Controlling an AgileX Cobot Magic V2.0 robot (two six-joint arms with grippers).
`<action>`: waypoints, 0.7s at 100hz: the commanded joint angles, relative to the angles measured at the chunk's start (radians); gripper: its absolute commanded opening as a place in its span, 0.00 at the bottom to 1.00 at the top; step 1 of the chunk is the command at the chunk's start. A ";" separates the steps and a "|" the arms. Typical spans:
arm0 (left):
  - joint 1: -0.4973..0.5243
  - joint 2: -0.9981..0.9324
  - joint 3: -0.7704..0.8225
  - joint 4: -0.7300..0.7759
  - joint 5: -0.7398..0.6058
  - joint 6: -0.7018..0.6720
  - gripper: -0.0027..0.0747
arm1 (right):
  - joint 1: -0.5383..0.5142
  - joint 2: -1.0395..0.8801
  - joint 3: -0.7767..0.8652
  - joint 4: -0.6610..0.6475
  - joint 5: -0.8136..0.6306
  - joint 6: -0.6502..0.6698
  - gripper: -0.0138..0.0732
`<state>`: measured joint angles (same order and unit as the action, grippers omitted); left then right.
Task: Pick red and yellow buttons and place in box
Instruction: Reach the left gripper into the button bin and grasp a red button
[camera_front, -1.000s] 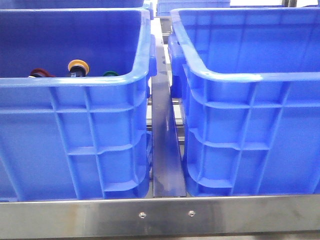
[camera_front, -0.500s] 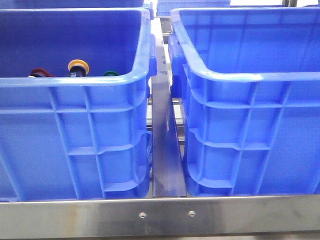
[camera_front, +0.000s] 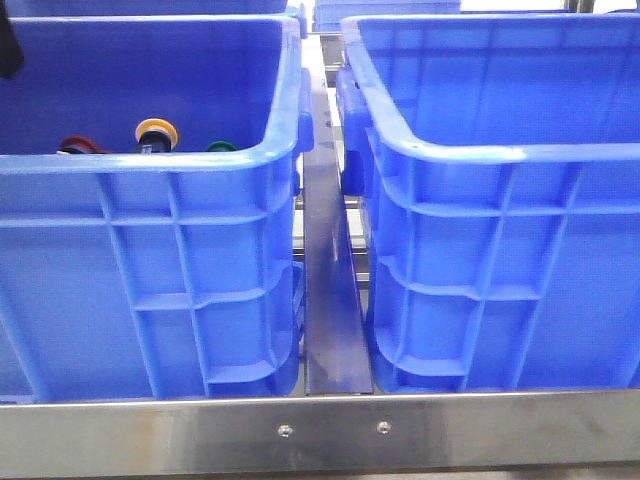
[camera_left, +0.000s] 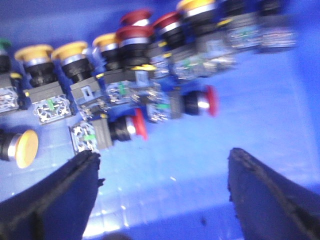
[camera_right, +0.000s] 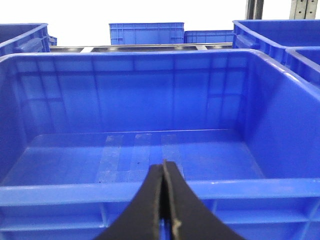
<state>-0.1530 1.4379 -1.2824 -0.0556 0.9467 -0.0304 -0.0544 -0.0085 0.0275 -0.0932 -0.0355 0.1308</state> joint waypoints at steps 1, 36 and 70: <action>-0.009 0.051 -0.093 0.006 0.014 -0.027 0.69 | 0.002 -0.022 0.005 -0.007 -0.074 -0.004 0.08; -0.009 0.292 -0.265 0.007 0.079 -0.029 0.69 | 0.002 -0.022 0.005 -0.007 -0.074 -0.004 0.08; -0.009 0.382 -0.298 0.038 0.069 -0.029 0.60 | 0.002 -0.022 0.005 -0.007 -0.074 -0.004 0.08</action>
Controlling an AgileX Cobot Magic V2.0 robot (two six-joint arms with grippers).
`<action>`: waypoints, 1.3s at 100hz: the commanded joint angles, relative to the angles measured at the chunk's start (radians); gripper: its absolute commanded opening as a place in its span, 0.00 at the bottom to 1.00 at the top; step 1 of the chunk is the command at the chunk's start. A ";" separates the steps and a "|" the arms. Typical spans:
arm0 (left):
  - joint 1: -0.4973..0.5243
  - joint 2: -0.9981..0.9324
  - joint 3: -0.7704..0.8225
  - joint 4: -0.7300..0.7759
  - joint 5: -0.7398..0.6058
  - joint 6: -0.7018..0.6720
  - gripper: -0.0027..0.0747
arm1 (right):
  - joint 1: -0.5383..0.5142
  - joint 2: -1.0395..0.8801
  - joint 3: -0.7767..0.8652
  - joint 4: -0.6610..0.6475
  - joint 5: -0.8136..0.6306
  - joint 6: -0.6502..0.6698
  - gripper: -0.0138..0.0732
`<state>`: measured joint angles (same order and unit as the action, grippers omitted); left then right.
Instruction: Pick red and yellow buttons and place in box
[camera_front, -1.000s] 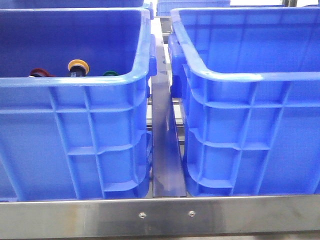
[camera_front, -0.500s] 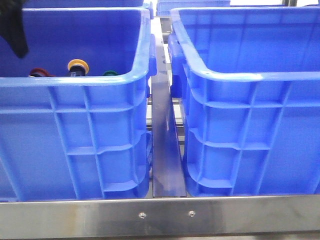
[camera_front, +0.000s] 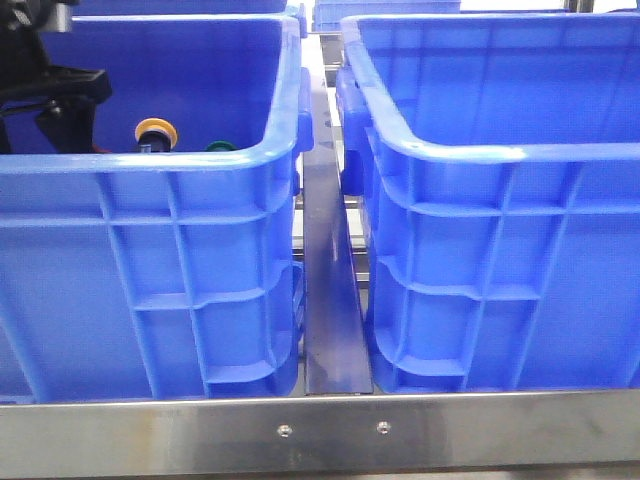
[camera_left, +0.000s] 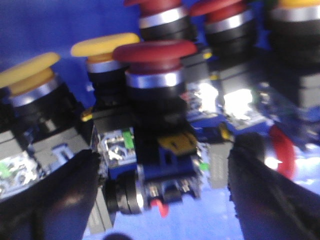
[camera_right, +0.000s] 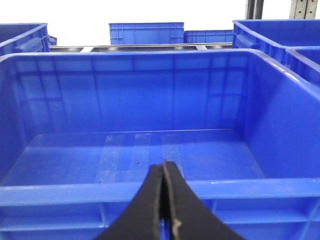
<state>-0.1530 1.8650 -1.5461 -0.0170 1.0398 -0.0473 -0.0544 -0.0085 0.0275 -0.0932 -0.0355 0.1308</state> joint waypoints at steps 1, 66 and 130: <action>-0.009 -0.045 -0.034 0.000 -0.028 -0.012 0.60 | 0.002 -0.022 0.005 -0.007 -0.074 -0.004 0.08; -0.016 -0.194 0.004 -0.025 -0.171 -0.012 0.10 | 0.002 -0.022 0.005 -0.007 -0.074 -0.004 0.08; -0.212 -0.584 0.351 -0.048 -0.406 0.033 0.10 | 0.002 -0.022 0.005 -0.007 -0.074 -0.004 0.08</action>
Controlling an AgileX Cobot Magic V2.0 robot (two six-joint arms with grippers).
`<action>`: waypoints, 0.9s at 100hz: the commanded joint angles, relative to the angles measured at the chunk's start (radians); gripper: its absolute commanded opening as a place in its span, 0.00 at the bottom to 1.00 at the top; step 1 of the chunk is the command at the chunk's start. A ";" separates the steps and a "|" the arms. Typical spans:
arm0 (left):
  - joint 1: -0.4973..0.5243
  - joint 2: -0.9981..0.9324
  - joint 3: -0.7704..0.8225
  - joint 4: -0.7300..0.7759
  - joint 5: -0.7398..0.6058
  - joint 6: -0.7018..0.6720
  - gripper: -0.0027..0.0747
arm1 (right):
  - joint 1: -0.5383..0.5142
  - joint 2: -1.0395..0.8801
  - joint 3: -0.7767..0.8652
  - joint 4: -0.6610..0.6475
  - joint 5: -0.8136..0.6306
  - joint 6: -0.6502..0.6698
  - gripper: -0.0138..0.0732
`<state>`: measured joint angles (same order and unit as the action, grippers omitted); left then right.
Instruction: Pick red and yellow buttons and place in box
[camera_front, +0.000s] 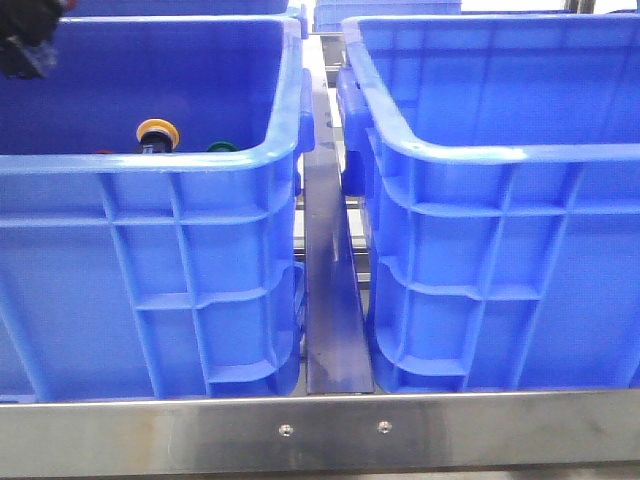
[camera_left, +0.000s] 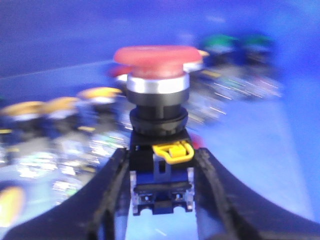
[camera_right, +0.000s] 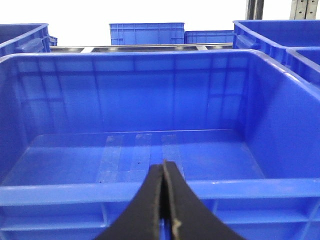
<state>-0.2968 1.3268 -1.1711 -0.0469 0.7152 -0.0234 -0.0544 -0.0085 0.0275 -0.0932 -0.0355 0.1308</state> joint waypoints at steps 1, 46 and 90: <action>-0.075 -0.046 -0.024 -0.018 -0.081 0.010 0.10 | 0.002 -0.022 0.005 -0.007 -0.074 -0.004 0.08; -0.473 -0.048 -0.024 -0.020 -0.176 0.055 0.10 | 0.002 -0.022 0.005 -0.007 -0.074 -0.004 0.08; -0.538 -0.048 -0.024 -0.025 -0.181 0.055 0.10 | 0.002 -0.022 0.005 -0.007 -0.074 -0.004 0.08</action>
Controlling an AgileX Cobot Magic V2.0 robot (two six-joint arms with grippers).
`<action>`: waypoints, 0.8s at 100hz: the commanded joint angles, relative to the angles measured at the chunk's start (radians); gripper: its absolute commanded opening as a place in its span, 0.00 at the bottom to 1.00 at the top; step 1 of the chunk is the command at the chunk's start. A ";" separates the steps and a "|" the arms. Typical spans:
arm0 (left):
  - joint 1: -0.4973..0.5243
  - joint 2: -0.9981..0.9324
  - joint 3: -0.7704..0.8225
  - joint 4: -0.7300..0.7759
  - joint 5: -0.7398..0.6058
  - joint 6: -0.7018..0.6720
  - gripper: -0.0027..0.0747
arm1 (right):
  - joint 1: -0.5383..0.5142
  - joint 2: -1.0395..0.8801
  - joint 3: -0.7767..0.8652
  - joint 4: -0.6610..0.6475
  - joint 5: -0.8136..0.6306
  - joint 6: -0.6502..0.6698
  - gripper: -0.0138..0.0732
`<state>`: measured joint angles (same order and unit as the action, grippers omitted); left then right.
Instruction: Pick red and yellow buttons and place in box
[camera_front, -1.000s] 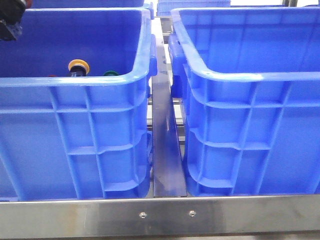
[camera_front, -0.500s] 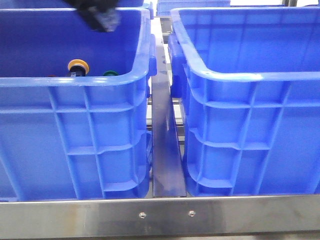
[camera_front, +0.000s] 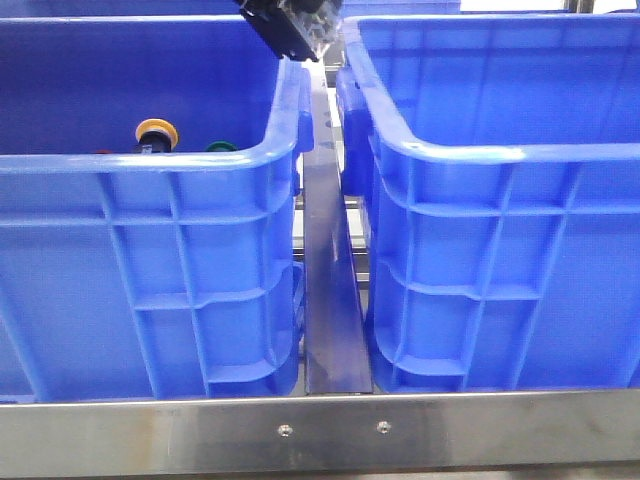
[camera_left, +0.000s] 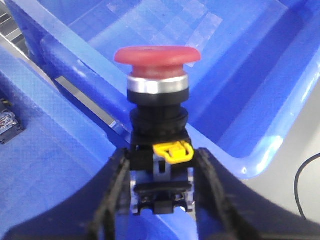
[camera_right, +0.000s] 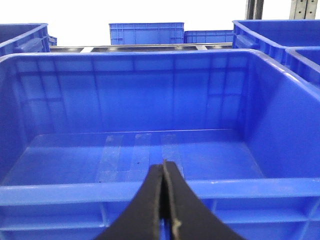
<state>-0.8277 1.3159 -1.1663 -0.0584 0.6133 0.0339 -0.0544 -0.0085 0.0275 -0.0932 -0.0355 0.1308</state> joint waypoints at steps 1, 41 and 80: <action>-0.007 -0.037 -0.028 -0.013 -0.079 -0.002 0.10 | 0.002 -0.022 0.005 -0.007 -0.074 -0.004 0.08; -0.007 -0.037 -0.028 -0.013 -0.077 -0.002 0.10 | 0.001 -0.022 0.005 -0.007 -0.073 -0.004 0.08; -0.007 -0.037 -0.028 -0.013 -0.077 -0.002 0.10 | 0.002 0.012 -0.206 -0.035 0.291 -0.005 0.08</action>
<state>-0.8277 1.3159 -1.1663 -0.0584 0.6133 0.0339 -0.0544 -0.0085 -0.0735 -0.0998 0.1819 0.1308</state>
